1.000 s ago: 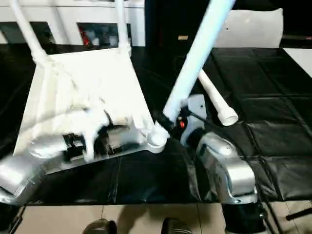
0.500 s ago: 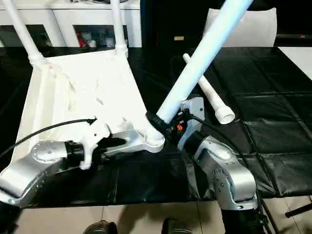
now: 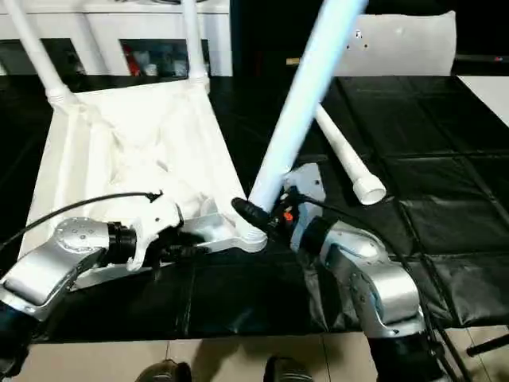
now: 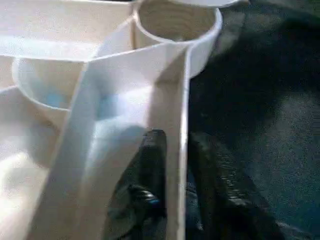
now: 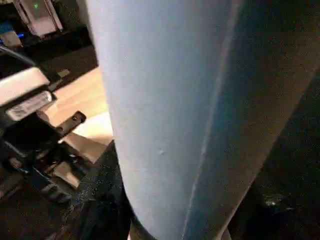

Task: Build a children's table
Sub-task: Insert table leg to table base

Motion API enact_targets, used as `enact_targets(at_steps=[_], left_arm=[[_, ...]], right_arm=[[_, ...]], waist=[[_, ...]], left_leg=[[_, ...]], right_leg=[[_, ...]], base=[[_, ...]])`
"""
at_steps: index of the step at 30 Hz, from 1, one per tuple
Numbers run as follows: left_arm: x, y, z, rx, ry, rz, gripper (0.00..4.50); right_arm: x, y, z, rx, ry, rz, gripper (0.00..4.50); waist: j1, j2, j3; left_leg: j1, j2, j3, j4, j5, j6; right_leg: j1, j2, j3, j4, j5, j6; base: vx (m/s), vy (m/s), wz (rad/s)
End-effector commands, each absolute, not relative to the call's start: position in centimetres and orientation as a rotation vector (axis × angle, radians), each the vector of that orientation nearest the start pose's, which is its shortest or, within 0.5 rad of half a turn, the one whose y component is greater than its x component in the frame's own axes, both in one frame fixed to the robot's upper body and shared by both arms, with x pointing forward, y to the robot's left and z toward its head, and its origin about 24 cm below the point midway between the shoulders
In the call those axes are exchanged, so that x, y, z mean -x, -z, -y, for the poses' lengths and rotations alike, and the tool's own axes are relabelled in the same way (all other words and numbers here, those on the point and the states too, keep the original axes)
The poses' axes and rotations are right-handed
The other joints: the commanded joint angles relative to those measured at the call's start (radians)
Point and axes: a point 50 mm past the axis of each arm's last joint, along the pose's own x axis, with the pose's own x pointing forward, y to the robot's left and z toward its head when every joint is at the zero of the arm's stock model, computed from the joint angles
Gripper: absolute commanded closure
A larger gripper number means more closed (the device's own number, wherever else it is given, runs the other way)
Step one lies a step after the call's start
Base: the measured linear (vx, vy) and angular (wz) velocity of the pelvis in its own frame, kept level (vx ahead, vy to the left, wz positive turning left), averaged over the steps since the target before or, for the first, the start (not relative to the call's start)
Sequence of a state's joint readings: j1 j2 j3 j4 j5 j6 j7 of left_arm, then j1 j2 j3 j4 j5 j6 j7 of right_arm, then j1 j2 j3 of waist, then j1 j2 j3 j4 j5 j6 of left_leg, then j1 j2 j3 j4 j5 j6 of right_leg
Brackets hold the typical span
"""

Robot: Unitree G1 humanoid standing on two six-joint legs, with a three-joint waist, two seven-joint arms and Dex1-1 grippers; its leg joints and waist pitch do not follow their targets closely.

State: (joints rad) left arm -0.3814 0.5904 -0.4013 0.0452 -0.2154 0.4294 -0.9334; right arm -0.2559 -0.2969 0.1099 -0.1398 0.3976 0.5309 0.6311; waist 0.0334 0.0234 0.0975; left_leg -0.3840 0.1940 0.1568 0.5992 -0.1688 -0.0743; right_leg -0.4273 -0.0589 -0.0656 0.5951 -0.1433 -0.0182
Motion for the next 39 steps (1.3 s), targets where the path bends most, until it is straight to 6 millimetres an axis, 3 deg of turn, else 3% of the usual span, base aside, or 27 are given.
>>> enact_targets(at_steps=[1, 3, 8, 10, 12, 19, 22, 23, 29, 39], left_arm=[[-27.7, -6.7, -14.3, -0.407, 1.184, -0.48, 3.8], [-27.7, -6.7, -14.3, -0.409, 1.184, -0.48, 4.01], [-28.0, -6.8, -14.4, -0.416, 1.18, -0.459, 4.46], [-28.0, -6.8, -14.4, -0.416, 1.182, -0.456, 4.47], [-28.0, -6.8, -14.3, -0.419, 1.188, -0.453, 4.5], [-27.8, -6.8, -14.2, -0.451, 1.211, -0.424, 4.5], [-27.8, -6.8, -14.2, -0.481, 1.224, -0.403, 4.5], [-27.8, -6.8, -14.2, -0.486, 1.224, -0.4, 4.5], [-27.4, -6.7, -14.4, -0.557, 1.253, -0.368, 4.5], [-27.5, -6.9, -14.0, -0.472, 1.247, -0.295, 4.5]], right_arm=[[-27.8, -9.9, 11.9, -0.054, -0.884, -0.155, 2.57], [-27.8, -9.9, 11.9, -0.047, -0.887, -0.157, 2.57], [-28.1, -9.6, 11.5, 0.005, -0.911, -0.165, 2.57], [-28.1, -9.5, 11.5, 0.019, -0.918, -0.168, 2.57], [-28.2, -9.2, 11.4, 0.048, -0.926, -0.182, 2.57], [-28.3, -8.5, 11.3, 0.108, -0.946, -0.234, 2.57], [-28.5, -8.1, 11.5, 0.124, -0.942, -0.26, 2.57], [-28.5, -8.1, 11.5, 0.117, -0.941, -0.272, 2.57], [-28.3, -7.8, 11.6, 0.084, -0.961, -0.303, 2.57], [-28.8, -6.0, 12.4, -0.188, -0.898, -0.364, 2.57]], waist=[[0.0, 0.01, -0.067], [0.0, 0.006, -0.067], [-0.001, 0.008, -0.065], [-0.001, 0.002, -0.066], [0.0, 0.006, -0.066], [-0.002, -0.001, -0.064], [-0.002, 0.002, -0.063], [-0.003, -0.004, -0.063], [-0.001, -0.001, -0.062], [-0.003, -0.001, -0.061]], left_leg=[[0.015, 0.017, -0.003, -0.074, -0.28, 0.004], [0.016, 0.016, -0.002, -0.074, -0.281, 0.005], [0.018, 0.017, -0.003, -0.074, -0.295, 0.004], [0.017, 0.017, -0.002, -0.074, -0.288, 0.005], [0.016, 0.018, -0.002, -0.074, -0.282, 0.008], [0.015, 0.018, -0.001, -0.074, -0.277, 0.014], [0.016, 0.02, -0.002, -0.075, -0.282, 0.014], [0.015, 0.019, -0.001, -0.076, -0.283, 0.015], [0.016, 0.019, -0.001, -0.075, -0.282, 0.018], [0.019, 0.018, -0.002, -0.076, -0.31, 0.016]], right_leg=[[0.057, -0.058, 0.041, -0.082, -0.4, -0.131], [0.057, -0.058, 0.041, -0.082, -0.407, -0.129], [0.055, -0.059, 0.04, -0.086, -0.437, -0.121], [0.055, -0.059, 0.042, -0.085, -0.426, -0.123], [0.056, -0.06, 0.042, -0.083, -0.42, -0.127], [0.056, -0.06, 0.043, -0.084, -0.428, -0.125], [0.054, -0.06, 0.043, -0.085, -0.434, -0.122], [0.054, -0.059, 0.043, -0.085, -0.438, -0.121], [0.052, -0.061, 0.044, -0.088, -0.456, -0.111], [0.051, -0.064, 0.042, -0.094, -0.504, -0.109]], base=[[0.0, 0.0, 0.0], [0.0, 0.0, 0.0], [0.0, 0.0, 0.0], [0.0, 0.0, 0.0], [0.0, 0.0, 0.0], [0.0, 0.0, 0.0], [0.0, 0.0, 0.0], [0.0, 0.0, 0.0], [0.0, 0.0, 0.0], [0.0, 0.0, 0.0]])
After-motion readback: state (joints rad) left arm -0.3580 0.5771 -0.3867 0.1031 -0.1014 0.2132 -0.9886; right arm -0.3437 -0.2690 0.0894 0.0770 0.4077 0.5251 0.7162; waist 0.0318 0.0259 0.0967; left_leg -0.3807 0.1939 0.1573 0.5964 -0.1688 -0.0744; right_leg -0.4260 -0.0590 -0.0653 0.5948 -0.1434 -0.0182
